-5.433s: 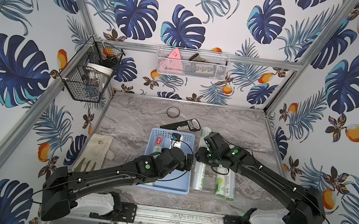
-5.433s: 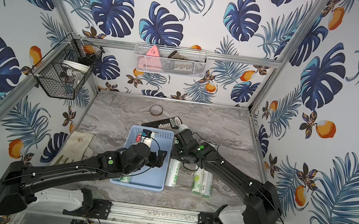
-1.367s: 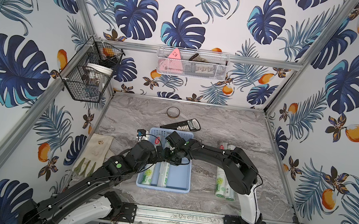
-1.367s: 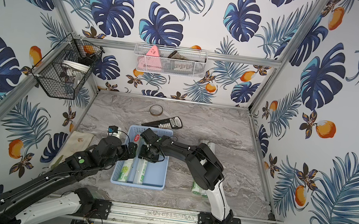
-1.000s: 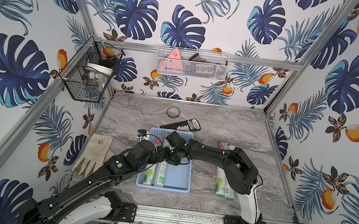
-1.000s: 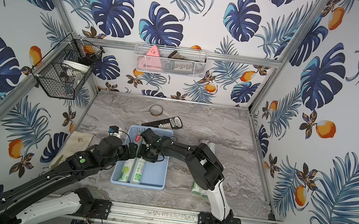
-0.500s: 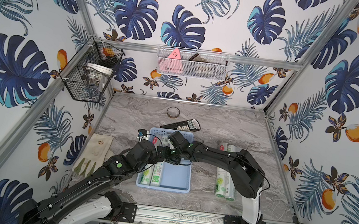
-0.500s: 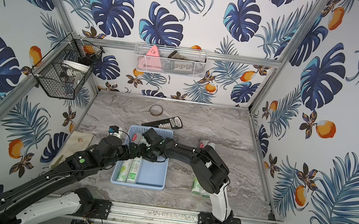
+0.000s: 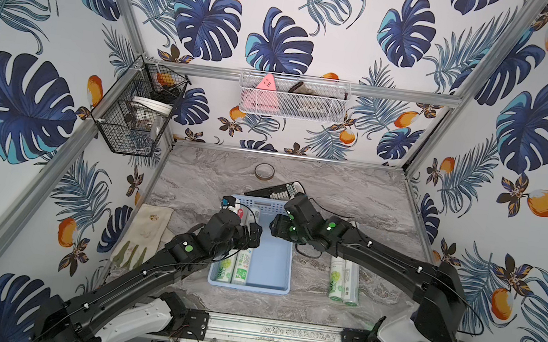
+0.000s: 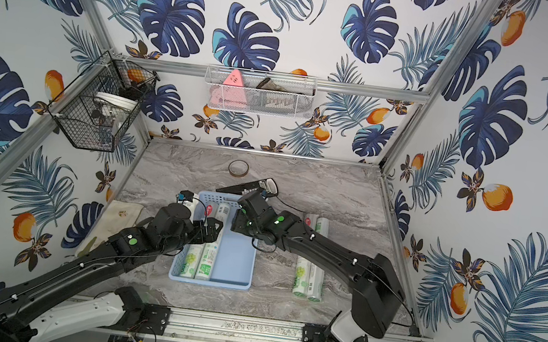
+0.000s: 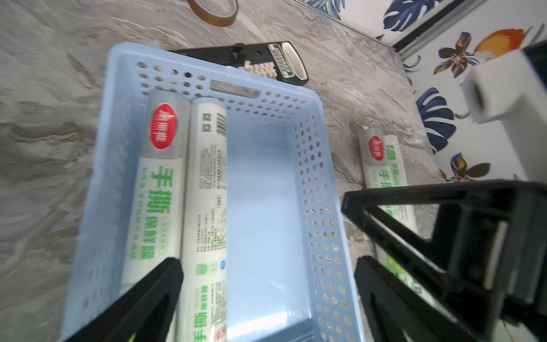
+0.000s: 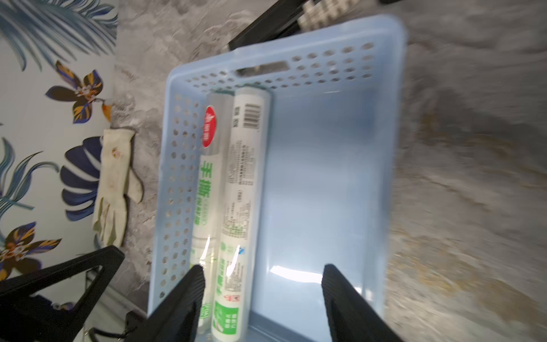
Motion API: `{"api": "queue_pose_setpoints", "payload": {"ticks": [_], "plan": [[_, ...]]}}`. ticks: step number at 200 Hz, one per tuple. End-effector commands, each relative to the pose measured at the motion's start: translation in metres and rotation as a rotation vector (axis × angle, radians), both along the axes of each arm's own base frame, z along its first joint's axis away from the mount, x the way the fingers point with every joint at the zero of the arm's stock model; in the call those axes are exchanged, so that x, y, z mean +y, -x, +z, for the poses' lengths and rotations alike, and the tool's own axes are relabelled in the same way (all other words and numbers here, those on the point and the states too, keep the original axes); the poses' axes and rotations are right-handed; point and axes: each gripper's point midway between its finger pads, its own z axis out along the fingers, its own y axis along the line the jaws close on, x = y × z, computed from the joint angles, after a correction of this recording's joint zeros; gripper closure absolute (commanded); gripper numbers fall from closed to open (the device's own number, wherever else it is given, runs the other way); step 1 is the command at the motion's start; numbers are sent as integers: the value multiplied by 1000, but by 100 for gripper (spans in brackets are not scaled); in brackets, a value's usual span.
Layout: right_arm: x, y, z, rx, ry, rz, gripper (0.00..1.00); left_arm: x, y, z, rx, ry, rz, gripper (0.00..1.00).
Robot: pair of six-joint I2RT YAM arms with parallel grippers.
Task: Put the plastic wrap into the basket
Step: Pick up the plastic wrap from the center of the board.
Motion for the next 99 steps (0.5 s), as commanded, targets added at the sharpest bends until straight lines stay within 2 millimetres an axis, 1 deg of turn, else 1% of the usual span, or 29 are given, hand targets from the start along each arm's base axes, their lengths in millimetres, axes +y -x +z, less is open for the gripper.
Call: {"api": "queue_pose_setpoints", "payload": {"ticks": [1, 6, 9, 10, 13, 24, 30, 48, 53, 69, 76, 79, 87, 99], "plan": [[-74, 0, -7, 5, 181, -125, 34, -46, -2, 13, -26, 115, -155, 1], [-88, 1, -7, 13, 187, -145, 34, -54, -2, 12, -27, 110, -171, 1], [-94, 0, -3, 12, 181, -155, 34, -58, -1, 12, -27, 103, -182, 1], [-97, 2, -7, 20, 191, -154, 34, -61, -1, 12, -29, 103, -189, 1], [-106, 3, -11, 32, 197, -162, 34, -65, 0, 12, -32, 96, -199, 1], [-131, 6, -10, 48, 197, -189, 34, -86, 4, 11, -39, 73, -246, 1], [-142, 7, -9, 54, 196, -192, 34, -96, 5, 13, -45, 69, -268, 1], [-170, 14, -10, 92, 226, -193, 35, -130, 10, 6, -30, 50, -341, 1], [-176, 16, -11, 102, 240, -189, 34, -139, 12, 6, -33, 52, -360, 1], [-194, 22, -17, 148, 282, -197, 35, -165, 14, -1, -20, 45, -404, 1], [-193, 25, -21, 162, 284, -178, 36, -175, 15, -4, -13, 41, -419, 1], [-199, 24, -23, 175, 280, -195, 36, -178, 15, -4, -12, 39, -424, 1], [-202, 25, -26, 192, 274, -198, 36, -188, 16, -7, -5, 32, -437, 1], [-202, 25, -33, 209, 255, -191, 37, -199, 17, -10, 1, 26, -442, 1]]}}
